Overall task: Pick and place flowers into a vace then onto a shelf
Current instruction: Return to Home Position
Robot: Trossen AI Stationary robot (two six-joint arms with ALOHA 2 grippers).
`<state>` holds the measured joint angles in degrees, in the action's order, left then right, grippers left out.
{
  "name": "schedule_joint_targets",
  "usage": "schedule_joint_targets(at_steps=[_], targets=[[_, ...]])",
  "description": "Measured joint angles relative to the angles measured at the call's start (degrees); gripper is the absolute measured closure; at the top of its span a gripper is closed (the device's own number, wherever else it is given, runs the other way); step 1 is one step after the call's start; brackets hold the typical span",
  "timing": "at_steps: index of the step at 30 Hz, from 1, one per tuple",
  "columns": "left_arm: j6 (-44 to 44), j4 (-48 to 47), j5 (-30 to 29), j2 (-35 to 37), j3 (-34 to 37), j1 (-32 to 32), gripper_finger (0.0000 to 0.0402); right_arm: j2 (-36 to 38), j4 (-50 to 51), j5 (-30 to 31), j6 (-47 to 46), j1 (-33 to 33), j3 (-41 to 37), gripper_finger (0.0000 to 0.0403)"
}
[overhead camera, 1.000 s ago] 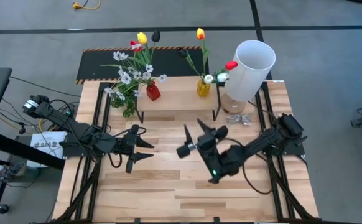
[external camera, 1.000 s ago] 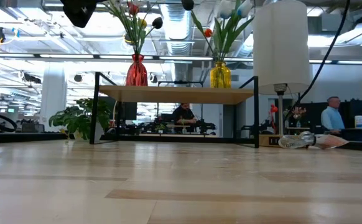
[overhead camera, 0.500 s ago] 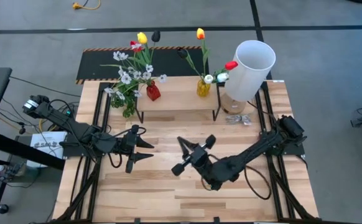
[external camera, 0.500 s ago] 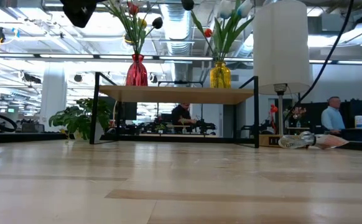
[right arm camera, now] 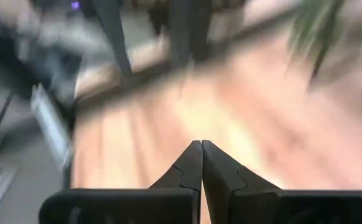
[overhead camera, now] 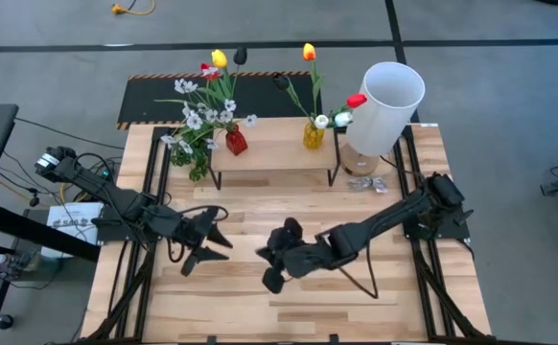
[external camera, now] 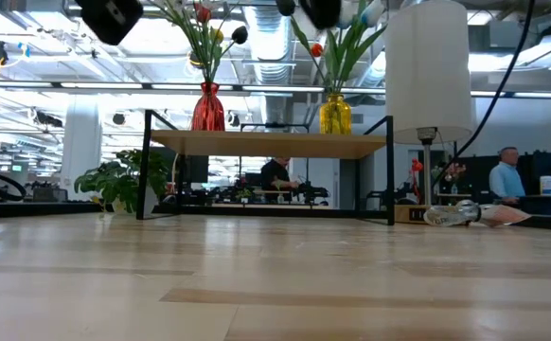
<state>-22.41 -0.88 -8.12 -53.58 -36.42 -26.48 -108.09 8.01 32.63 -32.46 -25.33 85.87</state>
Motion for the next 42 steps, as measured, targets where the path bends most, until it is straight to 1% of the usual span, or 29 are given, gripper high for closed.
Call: schedule_joint_targets(at_steps=[2,4,5,7,8,9,11,14,15,20,23,25,27,31,34,39,42], targets=[[-0.9,-1.1,4.6,0.0,0.0,0.0,0.0253,0.0,7.9,-9.7,-5.2,0.9,1.1,0.0402],[-0.9,-2.3,9.0,0.0,0.0,0.0,0.0253,0.0,11.1,-20.7,-8.6,1.7,1.8,0.0402],[-0.9,-3.1,11.1,0.0,0.0,0.0,0.0253,0.0,10.7,-26.3,-10.1,2.1,2.2,0.0403],[-0.9,-4.7,14.6,0.0,0.0,0.0,0.0253,0.0,6.1,-36.7,-13.3,2.6,2.8,0.0403],[-0.9,-5.2,15.7,0.0,0.0,0.0,0.0253,0.0,2.2,-40.1,-14.7,2.7,3.0,0.0403],[-0.9,-5.7,16.5,0.0,0.0,0.0,0.0253,0.0,-2.7,-42.1,-15.5,2.6,3.2,0.0403],[-0.9,-6.7,17.1,0.0,0.0,0.0,0.0253,0.0,-12.6,-42.5,-13.5,2.6,4.1,0.0403],[-0.9,-6.8,17.2,0.0,0.0,0.0,0.0253,0.0,-22.9,-40.1,-4.2,2.4,8.4,0.0403],[-0.9,-6.8,17.1,0.0,0.0,0.0,0.0253,0.1,-24.1,-39.9,0.2,2.6,10.3,0.0403],[-0.9,-6.7,16.3,0.0,0.0,0.0,0.0253,0.1,-23.2,-39.7,22.8,5.4,20.8,0.0403],[-0.9,-6.6,14.7,0.0,0.0,0.0,0.0253,0.1,-24.3,-39.6,37.0,7.1,27.0,0.0403],[-0.9,-6.6,13.3,0.0,0.0,0.0,0.0253,0.1,-24.8,-39.8,44.4,7.9,31.1,0.0403],[-0.9,-6.3,12.6,0.0,0.0,0.0,0.0253,0.1,-24.8,-40.0,49.6,8.4,34.7,0.0403],[-0.9,-5.6,11.8,0.0,0.0,0.0,0.0253,0.3,-24.7,-40.1,57.0,8.6,39.6,0.0403],[-0.9,-5.6,11.3,0.0,0.0,0.0,0.0253,0.7,-25.6,-40.2,60.9,7.7,41.2,0.0403],[0.2,-5.7,10.5,0.0,0.0,0.0,0.0253,0.5,-27.7,-39.8,62.4,5.9,41.0,0.0403],[0.2,-5.7,10.4,0.0,0.0,0.0,0.0253,0.2,-33.6,-37.8,61.8,5.0,37.7,0.0403]])
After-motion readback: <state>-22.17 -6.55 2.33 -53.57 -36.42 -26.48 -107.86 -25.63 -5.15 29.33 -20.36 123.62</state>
